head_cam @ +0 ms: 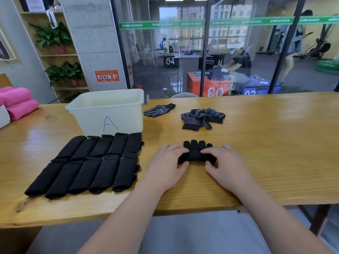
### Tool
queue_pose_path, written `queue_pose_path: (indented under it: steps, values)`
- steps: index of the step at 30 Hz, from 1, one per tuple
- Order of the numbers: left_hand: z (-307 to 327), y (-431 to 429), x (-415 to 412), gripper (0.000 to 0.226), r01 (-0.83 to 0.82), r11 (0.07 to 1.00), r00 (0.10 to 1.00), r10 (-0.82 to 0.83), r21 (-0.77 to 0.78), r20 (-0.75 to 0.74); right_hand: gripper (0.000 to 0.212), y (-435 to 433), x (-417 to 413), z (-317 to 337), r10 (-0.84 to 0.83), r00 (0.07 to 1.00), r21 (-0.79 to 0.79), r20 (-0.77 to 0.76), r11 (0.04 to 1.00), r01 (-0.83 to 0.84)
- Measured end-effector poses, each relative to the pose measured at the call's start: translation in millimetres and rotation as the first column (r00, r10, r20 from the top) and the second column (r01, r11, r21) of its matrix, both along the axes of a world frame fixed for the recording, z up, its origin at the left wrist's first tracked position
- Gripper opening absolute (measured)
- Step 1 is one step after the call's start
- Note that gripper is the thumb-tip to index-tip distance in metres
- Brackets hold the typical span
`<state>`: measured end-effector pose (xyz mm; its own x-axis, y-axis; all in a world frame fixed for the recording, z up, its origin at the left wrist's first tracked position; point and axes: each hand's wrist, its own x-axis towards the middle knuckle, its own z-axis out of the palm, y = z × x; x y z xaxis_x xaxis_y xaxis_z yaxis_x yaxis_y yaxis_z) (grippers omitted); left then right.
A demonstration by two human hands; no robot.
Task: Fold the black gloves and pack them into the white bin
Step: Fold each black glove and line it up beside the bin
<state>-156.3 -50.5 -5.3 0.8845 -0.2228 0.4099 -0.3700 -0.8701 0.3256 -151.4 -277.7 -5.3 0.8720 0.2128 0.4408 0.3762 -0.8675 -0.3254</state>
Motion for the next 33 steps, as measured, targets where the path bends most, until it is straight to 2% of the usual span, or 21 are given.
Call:
queue_pose_path:
  steps: [5,9,11,14,17,19,21,23,25,33]
  values:
    - [6,1,-3,0.037,-0.025,0.989,0.998,0.017,-0.146,-0.054,0.038,-4,1,3,0.024,0.995,0.194,-0.102,0.981,-0.003]
    - [8,3,-4,0.038,-0.044,0.959,0.992,0.008,-0.28,-0.126,0.03,-11,7,2,0.094,0.982,0.393,-0.161,0.919,-0.024]
    - [8,3,-4,0.039,-0.035,0.953,0.99,-0.008,-0.3,-0.142,0.027,-11,8,1,0.087,0.983,0.418,-0.161,0.909,-0.012]
    - [7,2,-3,0.04,-0.051,0.968,0.995,0.028,-0.245,-0.1,0.025,-7,6,0,-0.022,0.995,0.313,-0.1,0.948,0.052]
    - [6,0,-2,0.038,-0.075,0.981,0.995,0.085,-0.178,0.049,0.025,-4,5,-2,-0.137,0.982,0.134,0.133,0.984,0.119]
    - [5,-1,-2,0.031,-0.06,0.989,0.987,0.079,-0.132,0.142,0.018,-3,5,-4,-0.104,0.965,0.073,0.242,0.993,0.089]
    - [2,-2,-2,0.026,-0.034,0.995,0.983,0.05,-0.091,0.178,0.019,1,5,-6,-0.04,0.957,-0.005,0.288,0.999,0.043]
    - [0,-4,-2,0.027,-0.006,0.999,0.989,0.013,-0.044,0.149,0.023,4,5,-7,-0.02,0.963,-0.078,0.27,0.996,0.042]
    - [-2,-6,-1,0.032,0.024,0.999,0.996,-0.022,-0.028,0.09,0.024,4,6,-8,-0.026,0.975,-0.086,0.221,0.995,0.046]
    - [0,-5,-4,0.037,0.0,0.996,0.999,0.004,-0.084,0.05,0.024,1,2,-1,0.001,0.998,0.075,0.07,0.997,-0.006]
